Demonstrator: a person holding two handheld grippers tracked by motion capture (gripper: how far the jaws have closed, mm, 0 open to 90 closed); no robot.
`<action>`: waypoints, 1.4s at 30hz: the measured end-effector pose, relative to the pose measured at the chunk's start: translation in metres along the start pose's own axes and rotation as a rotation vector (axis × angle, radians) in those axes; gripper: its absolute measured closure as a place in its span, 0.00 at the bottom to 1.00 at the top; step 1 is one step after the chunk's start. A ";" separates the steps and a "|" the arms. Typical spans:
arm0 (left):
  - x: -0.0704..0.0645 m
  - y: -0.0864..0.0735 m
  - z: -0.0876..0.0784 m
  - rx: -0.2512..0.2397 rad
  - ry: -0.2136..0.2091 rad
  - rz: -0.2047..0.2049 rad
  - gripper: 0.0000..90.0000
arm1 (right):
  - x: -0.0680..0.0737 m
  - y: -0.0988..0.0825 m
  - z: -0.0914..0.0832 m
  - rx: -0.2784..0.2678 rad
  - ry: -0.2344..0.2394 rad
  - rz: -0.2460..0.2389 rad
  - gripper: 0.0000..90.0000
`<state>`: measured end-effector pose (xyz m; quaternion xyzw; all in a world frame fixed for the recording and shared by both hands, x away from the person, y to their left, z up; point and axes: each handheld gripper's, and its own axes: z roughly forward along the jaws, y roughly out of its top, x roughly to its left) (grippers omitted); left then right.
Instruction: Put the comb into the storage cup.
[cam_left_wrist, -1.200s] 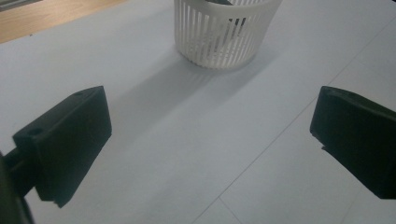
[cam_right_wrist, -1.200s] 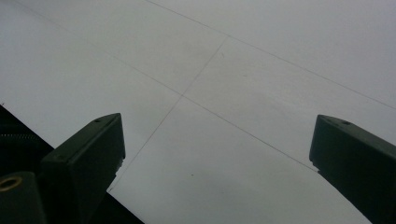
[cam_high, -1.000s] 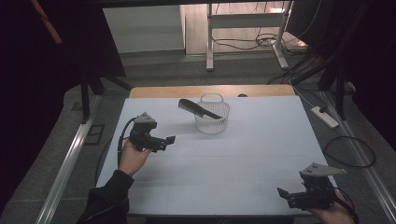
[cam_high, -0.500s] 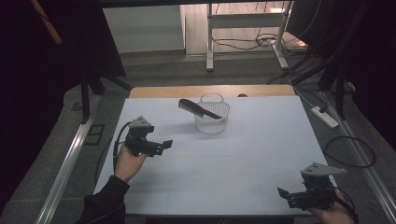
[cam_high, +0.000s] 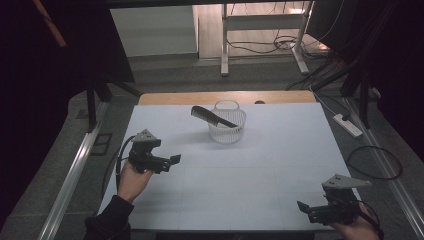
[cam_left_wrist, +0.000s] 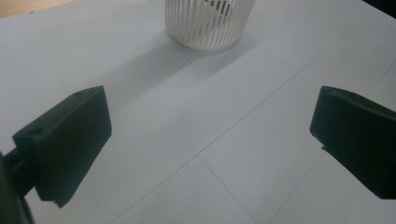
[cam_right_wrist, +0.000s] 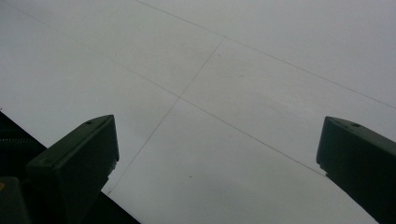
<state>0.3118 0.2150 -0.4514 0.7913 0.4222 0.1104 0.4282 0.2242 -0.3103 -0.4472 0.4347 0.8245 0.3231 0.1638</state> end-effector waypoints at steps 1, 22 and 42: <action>0.000 -0.001 -0.001 -0.001 -0.001 0.000 0.00 | 0.000 0.000 0.000 0.000 0.000 0.000 0.00; -0.006 -0.012 -0.018 -0.015 -0.004 -0.017 0.00 | 0.001 0.000 0.000 0.001 -0.003 -0.008 0.00; -0.008 -0.027 -0.036 -0.024 0.006 -0.033 0.00 | 0.001 0.000 0.000 0.001 -0.005 -0.009 0.00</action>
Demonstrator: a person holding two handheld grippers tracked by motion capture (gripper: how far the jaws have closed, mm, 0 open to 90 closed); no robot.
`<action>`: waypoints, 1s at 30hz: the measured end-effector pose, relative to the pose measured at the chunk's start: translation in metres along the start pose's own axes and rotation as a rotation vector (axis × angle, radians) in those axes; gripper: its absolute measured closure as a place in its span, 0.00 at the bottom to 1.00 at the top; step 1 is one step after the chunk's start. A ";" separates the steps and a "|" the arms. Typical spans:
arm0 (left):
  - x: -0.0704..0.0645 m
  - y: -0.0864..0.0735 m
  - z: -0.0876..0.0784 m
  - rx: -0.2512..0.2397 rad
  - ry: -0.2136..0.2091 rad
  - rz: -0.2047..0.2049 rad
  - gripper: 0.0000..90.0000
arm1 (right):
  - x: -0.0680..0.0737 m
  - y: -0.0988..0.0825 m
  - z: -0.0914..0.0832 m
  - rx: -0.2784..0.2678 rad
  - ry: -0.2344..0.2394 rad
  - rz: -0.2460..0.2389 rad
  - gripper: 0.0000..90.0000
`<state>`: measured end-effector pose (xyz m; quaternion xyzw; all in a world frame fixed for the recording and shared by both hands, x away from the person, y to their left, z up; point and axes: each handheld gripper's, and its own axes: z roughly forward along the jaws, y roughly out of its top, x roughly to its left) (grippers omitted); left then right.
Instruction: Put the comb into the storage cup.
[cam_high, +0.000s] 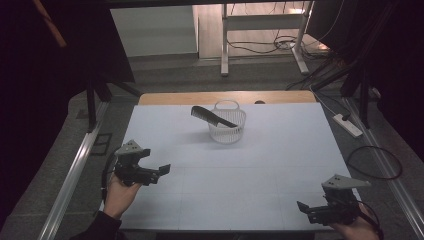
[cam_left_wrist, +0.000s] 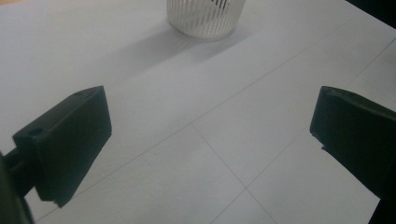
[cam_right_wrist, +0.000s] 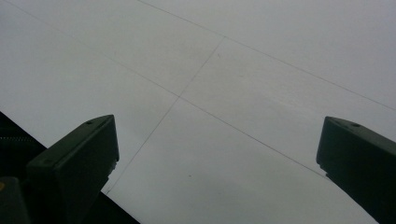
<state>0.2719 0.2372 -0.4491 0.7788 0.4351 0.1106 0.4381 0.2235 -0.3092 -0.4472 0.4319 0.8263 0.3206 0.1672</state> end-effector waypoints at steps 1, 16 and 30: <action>0.000 -0.001 -0.001 0.000 0.001 -0.001 0.00 | 0.000 0.000 0.000 0.000 0.000 0.000 0.00; -0.001 -0.012 -0.013 -0.009 0.006 -0.019 0.00 | 0.000 0.000 0.000 0.001 0.000 -0.002 0.00; -0.003 -0.025 -0.028 -0.018 0.010 -0.038 0.00 | 0.000 0.000 0.000 0.000 -0.004 0.001 0.00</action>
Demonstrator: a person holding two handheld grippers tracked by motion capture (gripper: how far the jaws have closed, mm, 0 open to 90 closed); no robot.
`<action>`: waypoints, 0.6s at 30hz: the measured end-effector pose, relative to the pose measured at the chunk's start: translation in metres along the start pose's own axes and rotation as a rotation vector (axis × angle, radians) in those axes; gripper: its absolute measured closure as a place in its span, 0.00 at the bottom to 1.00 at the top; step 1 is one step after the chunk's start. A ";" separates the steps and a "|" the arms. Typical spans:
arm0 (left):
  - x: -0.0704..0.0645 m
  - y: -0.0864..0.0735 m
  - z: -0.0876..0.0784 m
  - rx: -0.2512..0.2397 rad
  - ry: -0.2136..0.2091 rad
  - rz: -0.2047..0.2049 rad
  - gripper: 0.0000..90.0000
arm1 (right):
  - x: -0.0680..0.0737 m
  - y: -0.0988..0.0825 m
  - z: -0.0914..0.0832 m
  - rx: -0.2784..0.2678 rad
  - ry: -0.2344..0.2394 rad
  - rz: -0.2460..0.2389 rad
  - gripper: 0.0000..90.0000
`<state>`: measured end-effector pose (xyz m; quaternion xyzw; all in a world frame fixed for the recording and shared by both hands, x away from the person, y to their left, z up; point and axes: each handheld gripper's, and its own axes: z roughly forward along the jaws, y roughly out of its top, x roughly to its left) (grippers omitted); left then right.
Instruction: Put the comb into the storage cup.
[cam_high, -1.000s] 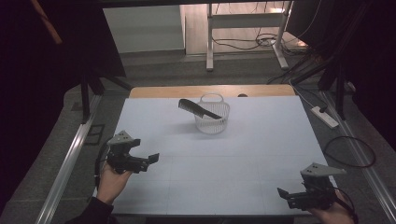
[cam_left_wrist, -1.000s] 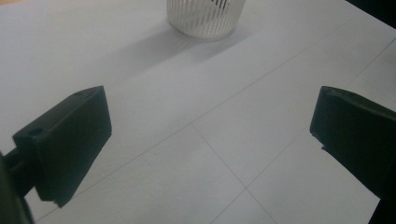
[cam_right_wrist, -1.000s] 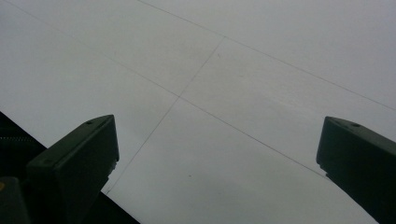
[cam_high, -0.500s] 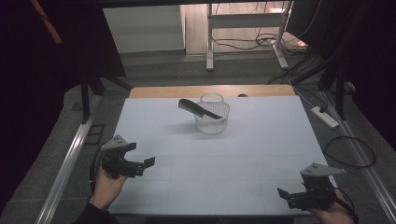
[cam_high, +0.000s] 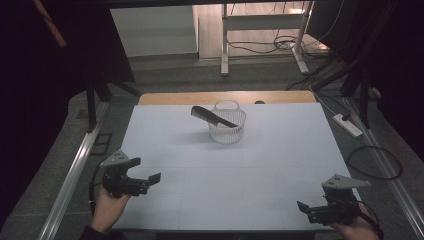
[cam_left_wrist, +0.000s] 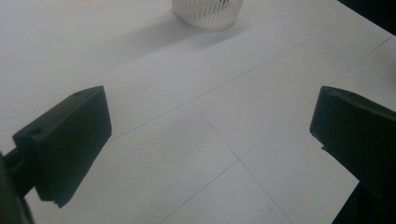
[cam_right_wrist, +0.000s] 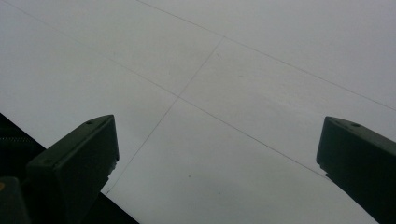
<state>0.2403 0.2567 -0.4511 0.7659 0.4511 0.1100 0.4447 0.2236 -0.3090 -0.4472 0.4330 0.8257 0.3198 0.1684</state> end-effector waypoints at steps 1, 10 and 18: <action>0.000 -0.001 -0.001 0.000 0.002 -0.001 0.00 | 0.000 0.000 0.000 0.000 0.000 0.000 0.00; -0.002 -0.008 -0.007 0.006 0.007 -0.006 0.00 | 0.000 0.000 0.000 0.002 -0.001 -0.002 0.00; -0.005 -0.014 -0.013 0.010 0.010 -0.006 0.00 | 0.000 0.000 0.000 0.003 -0.002 -0.002 0.00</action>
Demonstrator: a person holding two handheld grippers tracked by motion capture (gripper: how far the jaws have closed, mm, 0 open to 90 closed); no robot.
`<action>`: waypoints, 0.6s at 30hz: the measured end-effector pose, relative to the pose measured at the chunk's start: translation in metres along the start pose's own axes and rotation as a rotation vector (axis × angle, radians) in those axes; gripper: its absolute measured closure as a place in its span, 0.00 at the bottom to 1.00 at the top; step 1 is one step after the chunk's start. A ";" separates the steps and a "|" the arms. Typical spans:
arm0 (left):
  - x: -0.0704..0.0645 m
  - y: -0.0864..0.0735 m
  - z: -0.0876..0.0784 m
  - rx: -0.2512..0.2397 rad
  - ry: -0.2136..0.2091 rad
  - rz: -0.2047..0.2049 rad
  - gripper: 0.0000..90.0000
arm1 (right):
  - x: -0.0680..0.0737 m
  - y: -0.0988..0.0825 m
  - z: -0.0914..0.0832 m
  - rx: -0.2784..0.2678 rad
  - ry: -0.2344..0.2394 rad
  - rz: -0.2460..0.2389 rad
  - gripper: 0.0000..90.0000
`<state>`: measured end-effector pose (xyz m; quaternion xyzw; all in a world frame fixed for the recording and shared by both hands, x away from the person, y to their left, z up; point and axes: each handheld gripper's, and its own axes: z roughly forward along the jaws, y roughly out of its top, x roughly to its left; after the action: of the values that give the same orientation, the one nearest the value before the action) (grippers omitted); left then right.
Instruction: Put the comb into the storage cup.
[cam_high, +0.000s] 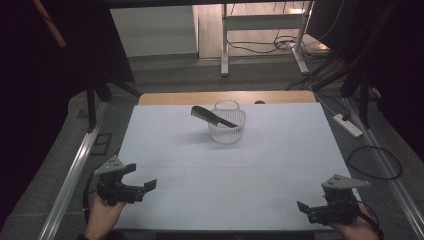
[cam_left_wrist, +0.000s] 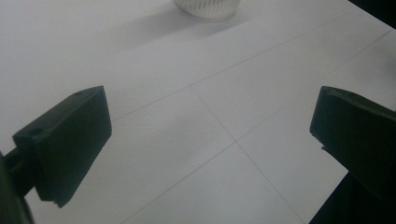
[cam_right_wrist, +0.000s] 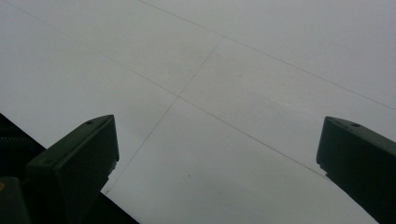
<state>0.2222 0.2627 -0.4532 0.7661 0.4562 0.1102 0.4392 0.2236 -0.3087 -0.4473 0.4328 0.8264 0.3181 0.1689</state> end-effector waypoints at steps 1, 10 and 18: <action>0.000 -0.001 -0.001 0.002 0.000 0.001 0.00 | 0.000 0.000 0.000 0.000 0.000 -0.001 0.00; -0.004 -0.007 -0.007 0.015 0.017 0.008 0.00 | 0.000 0.000 0.000 0.001 -0.001 0.000 0.00; -0.006 -0.013 -0.011 0.026 0.035 0.010 0.00 | 0.000 0.000 0.000 0.002 -0.002 0.000 0.00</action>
<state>0.2048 0.2670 -0.4554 0.7720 0.4613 0.1195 0.4205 0.2237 -0.3085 -0.4473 0.4331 0.8266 0.3170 0.1692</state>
